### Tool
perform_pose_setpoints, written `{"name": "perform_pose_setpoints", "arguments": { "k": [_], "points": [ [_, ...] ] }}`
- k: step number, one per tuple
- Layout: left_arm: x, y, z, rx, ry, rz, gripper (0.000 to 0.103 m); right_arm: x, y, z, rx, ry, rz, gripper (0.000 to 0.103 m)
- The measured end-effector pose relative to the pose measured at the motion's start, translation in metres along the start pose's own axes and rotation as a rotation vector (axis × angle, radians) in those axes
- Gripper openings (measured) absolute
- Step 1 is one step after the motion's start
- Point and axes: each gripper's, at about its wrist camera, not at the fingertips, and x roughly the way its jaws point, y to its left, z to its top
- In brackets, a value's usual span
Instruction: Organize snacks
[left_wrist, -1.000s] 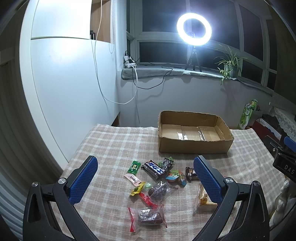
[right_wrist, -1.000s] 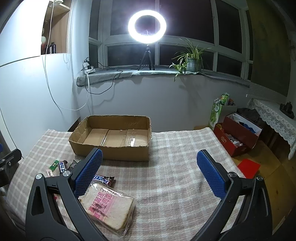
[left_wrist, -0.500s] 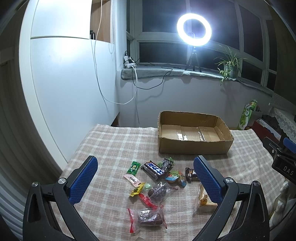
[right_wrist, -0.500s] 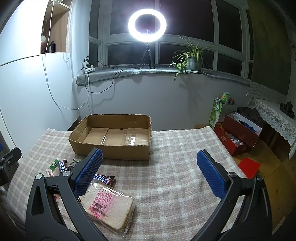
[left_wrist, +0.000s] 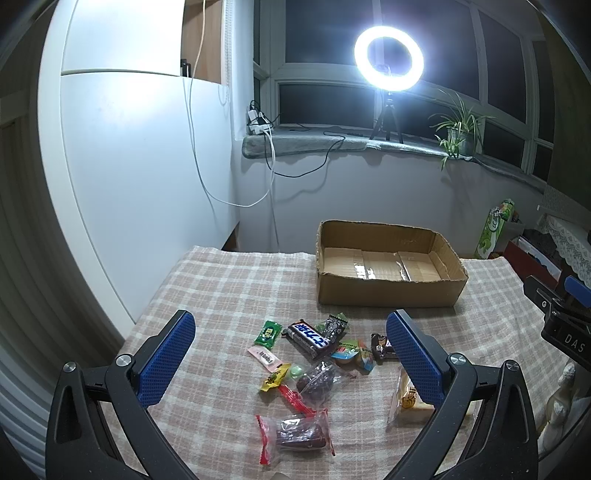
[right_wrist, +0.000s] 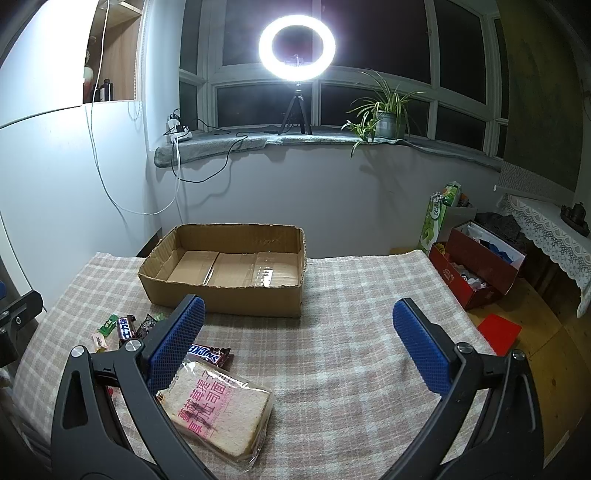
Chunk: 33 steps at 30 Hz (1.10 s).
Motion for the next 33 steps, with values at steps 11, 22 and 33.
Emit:
{"name": "perform_pose_setpoints", "arguments": {
  "k": [11, 22, 33],
  "points": [
    [0.0, 0.001, -0.001, 0.001, 0.001, -0.001, 0.103, 0.001, -0.001, 0.001, 0.001, 0.003, 0.002, 0.103],
    [0.0, 0.0, -0.002, 0.002, 0.005, -0.003, 0.103, 0.002, 0.002, -0.008, -0.001, 0.011, 0.007, 0.103],
    [0.008, -0.002, -0.004, 0.009, 0.028, -0.014, 0.103, 0.01, 0.0, -0.01, -0.003, 0.046, 0.024, 0.103]
  ]
}}
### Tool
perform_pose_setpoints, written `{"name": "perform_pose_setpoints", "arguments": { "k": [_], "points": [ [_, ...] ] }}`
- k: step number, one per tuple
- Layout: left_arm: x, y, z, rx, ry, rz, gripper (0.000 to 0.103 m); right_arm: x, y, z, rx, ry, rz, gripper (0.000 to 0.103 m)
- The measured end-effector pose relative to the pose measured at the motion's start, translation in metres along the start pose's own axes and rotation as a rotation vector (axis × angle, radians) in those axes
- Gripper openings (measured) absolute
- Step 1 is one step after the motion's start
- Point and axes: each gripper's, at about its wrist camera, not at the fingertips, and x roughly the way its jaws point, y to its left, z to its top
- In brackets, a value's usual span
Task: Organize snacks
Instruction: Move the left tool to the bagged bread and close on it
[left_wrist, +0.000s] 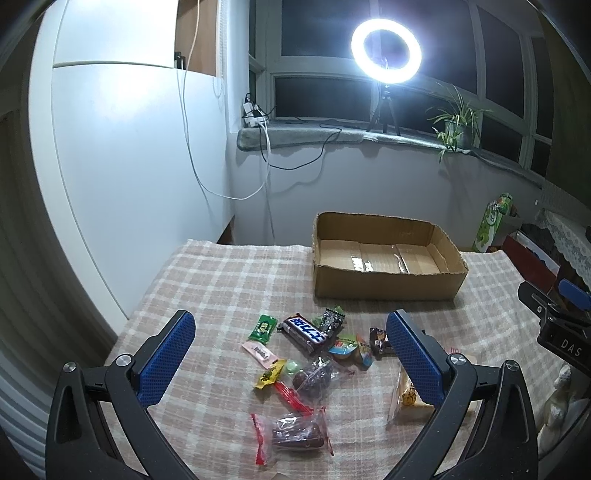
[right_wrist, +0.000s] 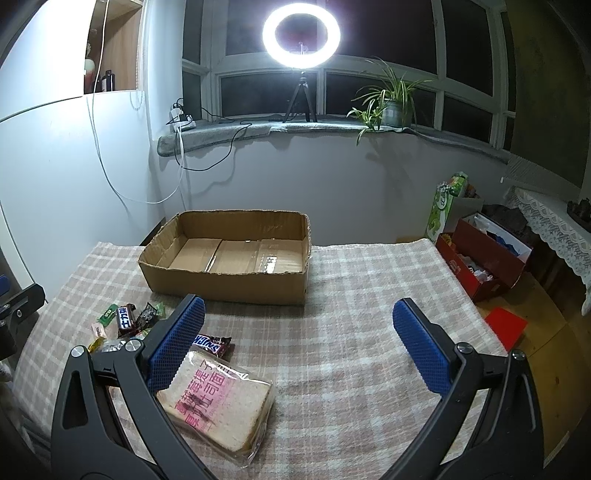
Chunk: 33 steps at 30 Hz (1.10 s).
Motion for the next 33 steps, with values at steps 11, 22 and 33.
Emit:
{"name": "perform_pose_setpoints", "arguments": {
  "k": [11, 22, 33],
  "points": [
    [0.019, 0.009, -0.012, -0.003, 0.053, -0.148, 0.103, 0.014, -0.004, -0.004, -0.028, 0.067, 0.046, 0.103],
    [0.049, -0.02, -0.031, 0.091, 0.209, -0.288, 0.09, 0.046, -0.029, -0.031, 0.056, 0.261, 0.207, 0.103],
    [0.077, -0.054, -0.04, 0.069, 0.4, -0.483, 0.072, 0.066, -0.032, -0.054, 0.142, 0.421, 0.371, 0.077]
  ]
}}
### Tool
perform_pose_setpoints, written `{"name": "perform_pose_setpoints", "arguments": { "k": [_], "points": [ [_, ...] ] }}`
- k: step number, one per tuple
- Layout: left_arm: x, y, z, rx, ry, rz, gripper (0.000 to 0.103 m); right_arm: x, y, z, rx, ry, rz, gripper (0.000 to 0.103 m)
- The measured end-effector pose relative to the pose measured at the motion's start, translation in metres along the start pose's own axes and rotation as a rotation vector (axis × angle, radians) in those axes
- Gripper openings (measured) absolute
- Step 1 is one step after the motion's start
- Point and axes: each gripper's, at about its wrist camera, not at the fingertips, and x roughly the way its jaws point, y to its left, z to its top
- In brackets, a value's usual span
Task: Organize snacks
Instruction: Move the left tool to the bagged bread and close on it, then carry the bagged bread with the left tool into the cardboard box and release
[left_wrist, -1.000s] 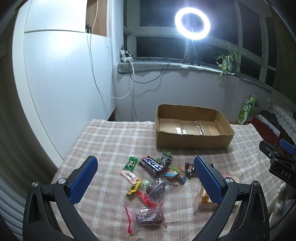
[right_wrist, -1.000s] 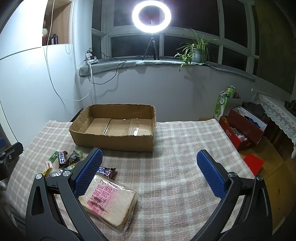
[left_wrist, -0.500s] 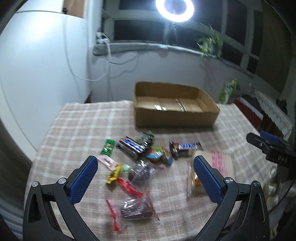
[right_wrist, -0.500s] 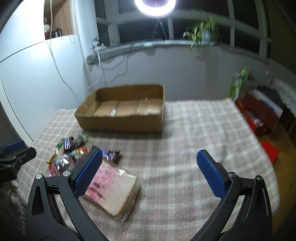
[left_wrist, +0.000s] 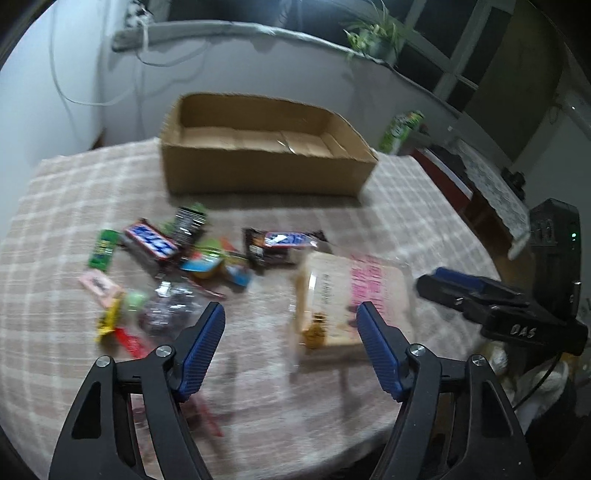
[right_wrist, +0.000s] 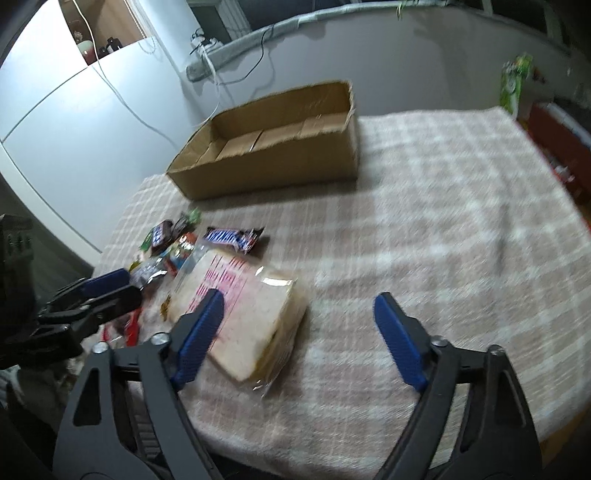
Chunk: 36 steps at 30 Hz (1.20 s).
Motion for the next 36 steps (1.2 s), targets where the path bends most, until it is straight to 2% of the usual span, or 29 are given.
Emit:
{"name": "perform_pose_setpoints", "arguments": {
  "k": [1, 4, 6, 17, 29, 36],
  "points": [
    [0.004, -0.002, 0.0, 0.004, 0.011, -0.005, 0.067, 0.004, 0.0, -0.002, 0.009, 0.02, 0.022, 0.072],
    [0.015, -0.003, 0.002, 0.017, 0.043, 0.0, 0.053, 0.016, -0.003, -0.006, 0.04, 0.067, 0.076, 0.066],
    [0.025, 0.0, 0.003, 0.007, 0.071, -0.013, 0.051, 0.023, -0.005, -0.008, 0.053, 0.089, 0.091, 0.061],
    [0.049, -0.002, 0.003, -0.042, 0.153, -0.132, 0.051, 0.047, -0.001, -0.011, 0.1, 0.172, 0.207, 0.057],
    [0.042, -0.012, 0.001, 0.001, 0.124, -0.104, 0.053, 0.049, 0.009, -0.009, 0.081, 0.161, 0.19, 0.057],
    [0.03, -0.007, 0.021, -0.003, 0.069, -0.099, 0.053, 0.044, 0.015, 0.01, 0.042, 0.124, 0.185, 0.057]
  ]
}}
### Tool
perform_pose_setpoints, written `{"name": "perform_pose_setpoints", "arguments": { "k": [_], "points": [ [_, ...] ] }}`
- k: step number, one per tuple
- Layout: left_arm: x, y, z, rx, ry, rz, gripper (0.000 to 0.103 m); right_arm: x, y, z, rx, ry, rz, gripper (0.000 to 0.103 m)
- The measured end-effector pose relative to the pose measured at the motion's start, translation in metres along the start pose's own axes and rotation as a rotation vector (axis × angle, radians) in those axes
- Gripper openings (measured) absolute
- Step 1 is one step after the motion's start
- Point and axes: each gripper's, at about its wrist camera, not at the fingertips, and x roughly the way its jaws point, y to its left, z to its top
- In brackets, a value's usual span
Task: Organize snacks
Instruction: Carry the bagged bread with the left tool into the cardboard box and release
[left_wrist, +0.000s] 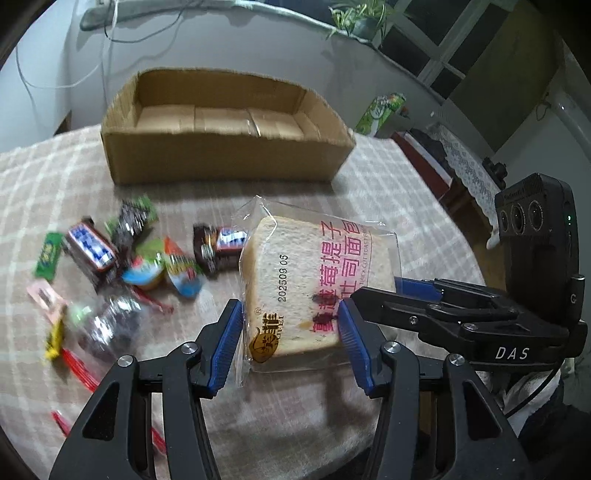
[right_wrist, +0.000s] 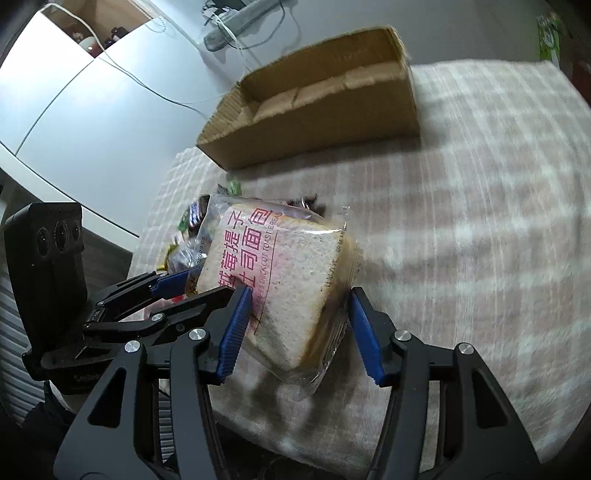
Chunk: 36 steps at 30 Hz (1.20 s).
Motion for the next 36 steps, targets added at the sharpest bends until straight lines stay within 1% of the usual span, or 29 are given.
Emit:
{"name": "perform_pose_setpoints", "arguments": {
  "k": [5, 10, 14, 17, 18, 24, 29, 36],
  "points": [
    [-0.014, 0.005, 0.025, 0.004, -0.058, 0.008, 0.052, -0.006, 0.012, 0.03, -0.056, -0.037, -0.002, 0.057],
    [-0.029, 0.012, 0.057, 0.018, -0.131, 0.032, 0.052, -0.006, 0.028, 0.068, -0.109, -0.089, -0.004, 0.057],
    [-0.033, 0.022, 0.08, 0.013, -0.167, 0.05, 0.051, 0.001, 0.04, 0.102, -0.136, -0.11, 0.011, 0.057],
    [-0.032, 0.032, 0.097, 0.0, -0.179, 0.061, 0.05, 0.01, 0.048, 0.127, -0.148, -0.117, 0.019, 0.057],
    [-0.03, 0.035, 0.101, -0.005, -0.181, 0.066, 0.05, 0.008, 0.05, 0.131, -0.151, -0.117, 0.024, 0.057],
    [-0.019, 0.054, 0.126, -0.04, -0.184, 0.08, 0.05, 0.033, 0.057, 0.174, -0.16, -0.1, 0.049, 0.057],
    [-0.005, 0.072, 0.141, -0.086, -0.174, 0.077, 0.05, 0.046, 0.051, 0.191, -0.165, -0.08, 0.054, 0.057],
    [0.013, 0.09, 0.145, -0.128, -0.137, 0.082, 0.05, 0.08, 0.042, 0.208, -0.149, -0.029, 0.061, 0.057]
  ]
}}
